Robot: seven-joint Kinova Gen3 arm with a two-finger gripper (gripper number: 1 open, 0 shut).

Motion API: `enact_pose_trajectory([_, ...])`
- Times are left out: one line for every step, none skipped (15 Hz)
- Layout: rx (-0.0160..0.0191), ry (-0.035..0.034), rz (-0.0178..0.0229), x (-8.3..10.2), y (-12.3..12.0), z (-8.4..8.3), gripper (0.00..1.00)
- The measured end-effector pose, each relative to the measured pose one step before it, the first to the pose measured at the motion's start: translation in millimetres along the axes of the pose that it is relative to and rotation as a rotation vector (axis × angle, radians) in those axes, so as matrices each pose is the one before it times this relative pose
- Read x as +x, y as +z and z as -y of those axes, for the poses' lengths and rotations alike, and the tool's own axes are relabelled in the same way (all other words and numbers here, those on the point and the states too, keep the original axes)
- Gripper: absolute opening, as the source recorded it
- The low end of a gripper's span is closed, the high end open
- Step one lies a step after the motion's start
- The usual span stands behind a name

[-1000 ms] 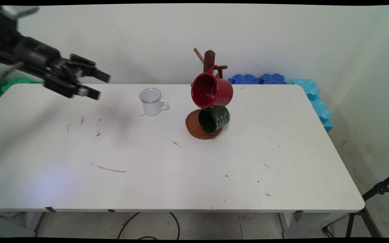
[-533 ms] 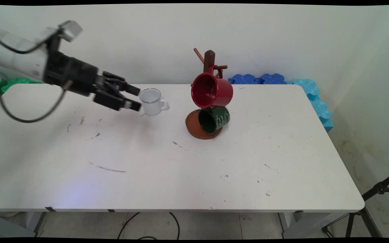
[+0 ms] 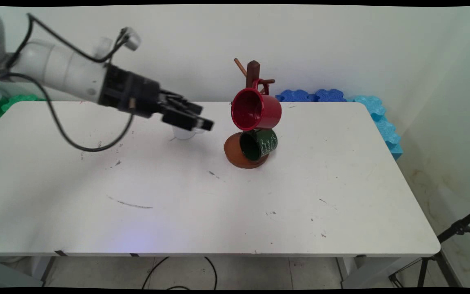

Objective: Pick up the red mug from the rack

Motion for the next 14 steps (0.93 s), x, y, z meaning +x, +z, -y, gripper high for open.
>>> enact_pose_trajectory([0.00148, 0.00254, -0.00393, 7.88, 7.44, -10.45, 1.00])
enact_pose_trajectory([0.00144, 0.00261, -0.00367, 7.25, 5.87, -10.40, 1.00])
enact_pose_trajectory([0.00211, 0.00238, -0.00340, 5.71, 4.40, -8.32, 1.00])
enact_pose_trajectory([0.00310, 0.00310, -0.00284, 5.84, 4.85, -9.00, 1.00])
enact_pose_trajectory([0.00295, 0.00381, -0.00213, 4.94, 4.64, -6.96, 1.00])
enact_pose_trajectory([0.00254, 0.00243, -0.00100, 2.95, 3.00, -4.16, 1.00])
enact_pose_trajectory([0.00463, 0.00315, -0.00088, 4.20, 4.58, -5.30, 1.00])
enact_pose_trajectory([0.00547, 0.00315, -0.00017, 4.40, 5.16, -5.50, 1.00])
enact_pose_trajectory([0.00654, 0.00210, 0.00194, 3.40, 5.01, -4.31, 1.00])
enact_pose_trajectory([0.00698, 0.00135, 0.00288, 2.04, 4.11, -2.92, 1.00])
enact_pose_trajectory([0.00828, 0.00080, 0.00447, 1.64, 4.72, -2.59, 1.00])
enact_pose_trajectory([0.00717, 0.00063, 0.00451, 0.88, 4.22, -1.55, 1.00])
enact_pose_trajectory([0.00881, 0.00050, 0.00506, 0.16, 4.83, -1.23, 1.00])
enact_pose_trajectory([0.00861, 0.00091, 0.00533, -0.30, 5.09, -0.58, 1.00])
